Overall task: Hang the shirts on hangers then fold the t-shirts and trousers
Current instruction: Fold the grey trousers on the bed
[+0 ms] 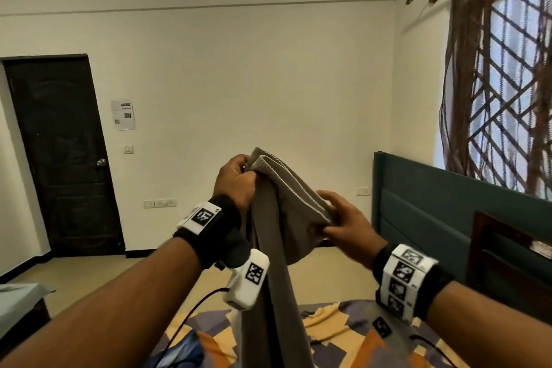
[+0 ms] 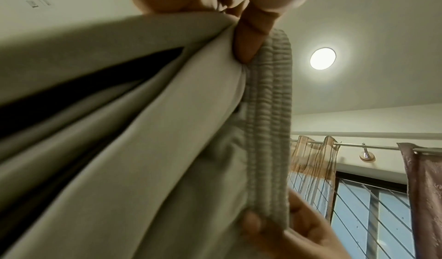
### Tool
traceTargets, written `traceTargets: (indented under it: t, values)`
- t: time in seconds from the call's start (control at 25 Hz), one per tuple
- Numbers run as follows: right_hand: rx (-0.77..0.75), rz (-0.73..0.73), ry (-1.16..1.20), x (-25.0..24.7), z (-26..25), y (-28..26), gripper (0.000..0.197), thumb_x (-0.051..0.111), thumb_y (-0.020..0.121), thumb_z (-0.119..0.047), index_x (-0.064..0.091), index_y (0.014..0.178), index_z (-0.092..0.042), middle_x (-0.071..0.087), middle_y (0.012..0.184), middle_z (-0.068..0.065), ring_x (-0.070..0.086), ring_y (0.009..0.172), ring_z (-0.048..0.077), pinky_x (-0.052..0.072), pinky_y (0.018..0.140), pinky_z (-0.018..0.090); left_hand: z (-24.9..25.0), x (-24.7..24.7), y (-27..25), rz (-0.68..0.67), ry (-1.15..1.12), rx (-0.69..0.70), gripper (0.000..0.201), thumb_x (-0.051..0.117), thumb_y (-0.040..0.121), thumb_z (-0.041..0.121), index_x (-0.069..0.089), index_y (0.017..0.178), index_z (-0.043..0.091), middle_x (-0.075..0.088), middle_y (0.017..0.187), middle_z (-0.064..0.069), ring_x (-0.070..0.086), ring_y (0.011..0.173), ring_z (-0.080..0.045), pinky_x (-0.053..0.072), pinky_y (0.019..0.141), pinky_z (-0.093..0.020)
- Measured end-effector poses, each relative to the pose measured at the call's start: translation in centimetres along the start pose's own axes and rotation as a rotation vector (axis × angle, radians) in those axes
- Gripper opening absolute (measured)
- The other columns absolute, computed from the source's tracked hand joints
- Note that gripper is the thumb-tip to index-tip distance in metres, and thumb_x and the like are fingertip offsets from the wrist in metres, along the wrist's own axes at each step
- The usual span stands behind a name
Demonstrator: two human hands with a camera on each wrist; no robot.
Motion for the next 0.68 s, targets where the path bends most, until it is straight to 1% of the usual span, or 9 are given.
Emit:
traceTargets:
  t: [0.08, 0.12, 0.24, 0.36, 0.48, 0.52, 0.56, 0.64, 0.68]
  values:
    - [-0.122, 0.178, -0.019, -2.9, -2.3, 1.0, 0.045, 0.075, 0.072, 0.009, 0.065, 0.100, -0.025, 0.070, 0.091, -0.007, 0.065, 0.091, 0.014, 0.056, 0.077, 0.030, 0.3, -1.4, 0.0, -0.013, -0.068, 0.046, 0.013, 0.057, 0.071, 0.019, 0.069, 0.076, 0.021, 0.069, 0.077, -0.004, 0.060, 0.075, -0.020, 0.054, 0.072, -0.042]
    - [-0.172, 0.206, 0.012, -4.4, -3.8, 1.5, 0.041, 0.077, 0.070, 0.008, 0.067, 0.095, -0.023, 0.069, 0.087, -0.009, 0.064, 0.085, 0.010, 0.055, 0.074, 0.027, 0.7, -2.0, 0.0, -0.044, -0.099, 0.096, 0.013, 0.060, 0.072, 0.018, 0.071, 0.078, 0.021, 0.070, 0.080, -0.003, 0.061, 0.077, -0.018, 0.053, 0.073, -0.038]
    - [-0.259, 0.161, 0.110, -7.5, -7.8, 2.9, 0.040, 0.081, 0.065, 0.006, 0.067, 0.096, -0.016, 0.068, 0.091, -0.002, 0.063, 0.086, 0.011, 0.055, 0.075, 0.026, 1.7, -2.7, 0.3, -0.157, -0.146, 0.212, 0.023, 0.063, 0.073, 0.015, 0.075, 0.089, 0.028, 0.073, 0.093, 0.003, 0.065, 0.088, -0.011, 0.055, 0.077, -0.028]
    - [-0.265, 0.086, 0.101, -9.8, -9.0, 4.4, 0.045, 0.081, 0.060, -0.009, 0.067, 0.102, -0.016, 0.068, 0.098, 0.002, 0.064, 0.090, 0.013, 0.055, 0.075, 0.025, 2.5, -2.1, 1.3, -0.234, -0.213, 0.267, 0.034, 0.073, 0.070, 0.017, 0.074, 0.101, 0.029, 0.072, 0.104, -0.003, 0.067, 0.098, -0.020, 0.057, 0.075, -0.032]
    - [-0.222, 0.013, 0.097, -11.6, -7.1, 6.1, 0.052, 0.081, 0.059, -0.013, 0.065, 0.108, -0.017, 0.069, 0.095, 0.001, 0.066, 0.090, 0.015, 0.055, 0.077, 0.025, 2.0, -1.3, 2.5, -0.323, -0.297, 0.254, 0.060, 0.089, 0.050, 0.035, 0.072, 0.107, 0.028, 0.072, 0.102, -0.010, 0.069, 0.091, -0.023, 0.058, 0.066, -0.035]
    - [-0.198, -0.008, 0.111, -12.0, -5.8, 7.0, 0.054, 0.080, 0.059, -0.013, 0.064, 0.110, -0.017, 0.069, 0.094, 0.003, 0.066, 0.088, 0.015, 0.056, 0.076, 0.025, 1.2, -0.6, 3.3, -0.344, -0.317, 0.243, 0.062, 0.090, 0.047, 0.037, 0.073, 0.106, 0.028, 0.072, 0.101, -0.011, 0.070, 0.089, -0.023, 0.059, 0.065, -0.035]
    - [-0.178, -0.012, 0.126, -12.3, -4.4, 8.0, 0.055, 0.080, 0.059, -0.013, 0.064, 0.111, -0.016, 0.069, 0.091, 0.004, 0.067, 0.085, 0.015, 0.056, 0.074, 0.024, 0.4, 0.2, 4.2, -0.356, -0.325, 0.229, 0.060, 0.090, 0.049, 0.033, 0.073, 0.106, 0.027, 0.073, 0.100, -0.011, 0.070, 0.088, -0.023, 0.058, 0.065, -0.035]
    - [-0.097, 0.010, 0.126, -13.0, 0.8, 11.9, 0.055, 0.081, 0.061, -0.008, 0.063, 0.112, -0.013, 0.068, 0.081, 0.005, 0.065, 0.071, 0.010, 0.053, 0.062, 0.019, -3.8, 3.4, 8.2, -0.344, -0.268, 0.134, 0.056, 0.085, 0.055, 0.006, 0.073, 0.106, 0.024, 0.074, 0.093, -0.009, 0.069, 0.084, -0.019, 0.057, 0.062, -0.031]
    - [-0.022, 0.026, 0.099, -13.4, 4.2, 14.6, 0.054, 0.080, 0.064, -0.004, 0.062, 0.114, -0.012, 0.067, 0.075, 0.002, 0.063, 0.063, 0.007, 0.050, 0.054, 0.016, -6.8, 5.5, 11.2, -0.325, -0.198, 0.056, 0.054, 0.079, 0.062, -0.005, 0.071, 0.108, 0.022, 0.074, 0.089, -0.006, 0.068, 0.082, -0.017, 0.056, 0.060, -0.028]
Point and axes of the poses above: each hand's wrist, its own y-axis towards the middle knuckle, its own x-axis out of the palm, z = x × y, the point moved 2 cm from there along y, towards the middle knuckle
